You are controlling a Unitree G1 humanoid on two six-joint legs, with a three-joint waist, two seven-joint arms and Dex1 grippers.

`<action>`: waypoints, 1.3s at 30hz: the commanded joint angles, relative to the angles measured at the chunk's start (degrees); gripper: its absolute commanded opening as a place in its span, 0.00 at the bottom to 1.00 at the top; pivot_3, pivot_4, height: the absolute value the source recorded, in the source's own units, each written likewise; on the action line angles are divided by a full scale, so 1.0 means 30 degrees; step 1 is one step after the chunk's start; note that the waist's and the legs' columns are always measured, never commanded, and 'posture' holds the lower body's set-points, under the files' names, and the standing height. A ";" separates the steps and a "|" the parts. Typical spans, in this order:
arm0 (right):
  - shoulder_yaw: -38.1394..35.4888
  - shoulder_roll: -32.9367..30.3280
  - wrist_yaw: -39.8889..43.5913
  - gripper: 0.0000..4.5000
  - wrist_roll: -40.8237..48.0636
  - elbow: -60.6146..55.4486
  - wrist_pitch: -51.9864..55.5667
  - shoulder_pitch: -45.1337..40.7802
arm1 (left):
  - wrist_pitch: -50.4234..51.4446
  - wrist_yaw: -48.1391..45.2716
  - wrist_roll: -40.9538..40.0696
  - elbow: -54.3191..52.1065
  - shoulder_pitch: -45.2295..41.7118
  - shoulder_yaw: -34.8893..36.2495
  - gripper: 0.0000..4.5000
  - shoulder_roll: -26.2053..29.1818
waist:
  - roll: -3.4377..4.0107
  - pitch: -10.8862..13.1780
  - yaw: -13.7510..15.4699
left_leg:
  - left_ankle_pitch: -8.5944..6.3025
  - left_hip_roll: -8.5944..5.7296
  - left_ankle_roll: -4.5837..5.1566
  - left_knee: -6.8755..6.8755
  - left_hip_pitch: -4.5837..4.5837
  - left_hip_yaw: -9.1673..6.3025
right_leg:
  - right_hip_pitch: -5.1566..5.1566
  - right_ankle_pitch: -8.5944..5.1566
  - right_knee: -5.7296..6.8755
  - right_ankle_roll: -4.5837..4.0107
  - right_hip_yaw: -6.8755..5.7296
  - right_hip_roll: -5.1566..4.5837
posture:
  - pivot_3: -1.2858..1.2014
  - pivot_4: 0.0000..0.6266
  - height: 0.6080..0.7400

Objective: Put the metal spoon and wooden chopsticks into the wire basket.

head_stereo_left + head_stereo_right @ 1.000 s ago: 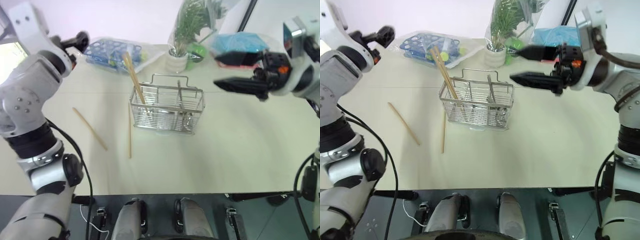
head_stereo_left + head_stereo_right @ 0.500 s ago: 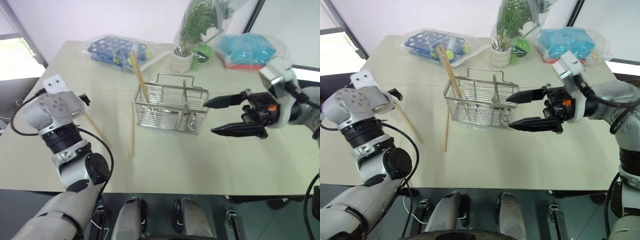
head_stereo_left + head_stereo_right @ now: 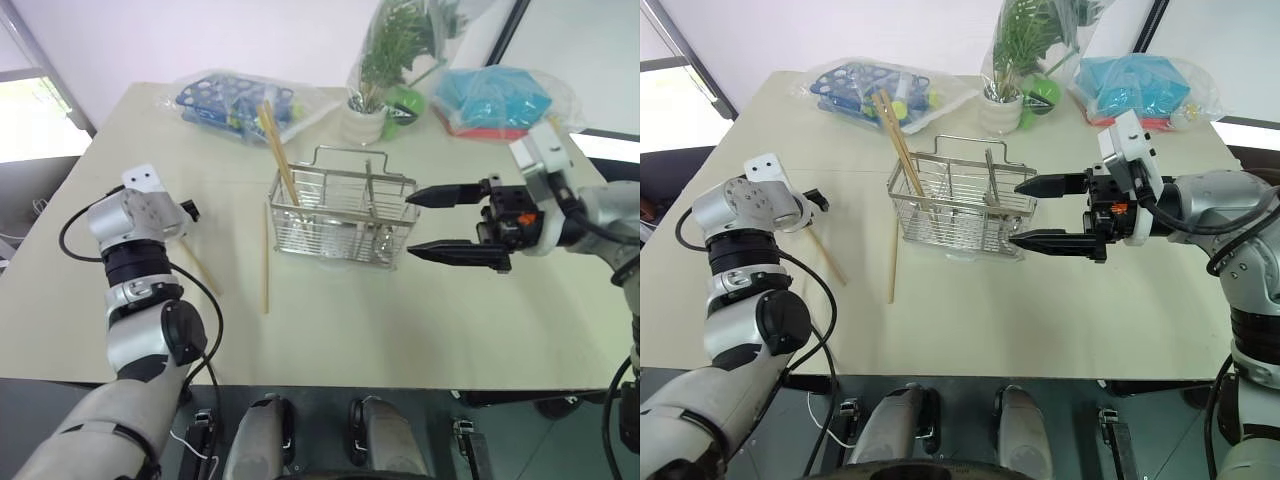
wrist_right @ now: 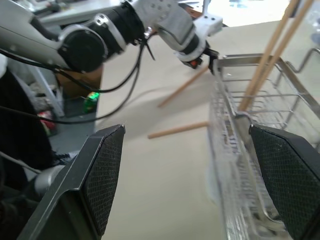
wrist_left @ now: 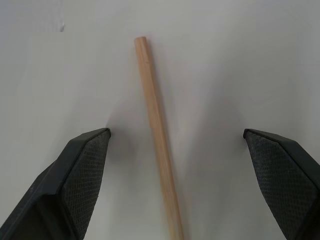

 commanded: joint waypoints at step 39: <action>-0.0847 0.0758 -0.1589 0.92 -0.0554 0.1820 -0.0071 -0.0437 | -1.3036 -0.8313 -0.8428 -0.6029 -0.5832 0.0096 0.02 -0.1021 | -0.0076 0.0045 0.0006 | 0.0093 -0.0039 0.0015 0.0054 -0.0270 0.0016 | -0.0037 0.0141 -0.0253 0.0140 -0.0574 -0.0211 | 0.52 0.24 0.81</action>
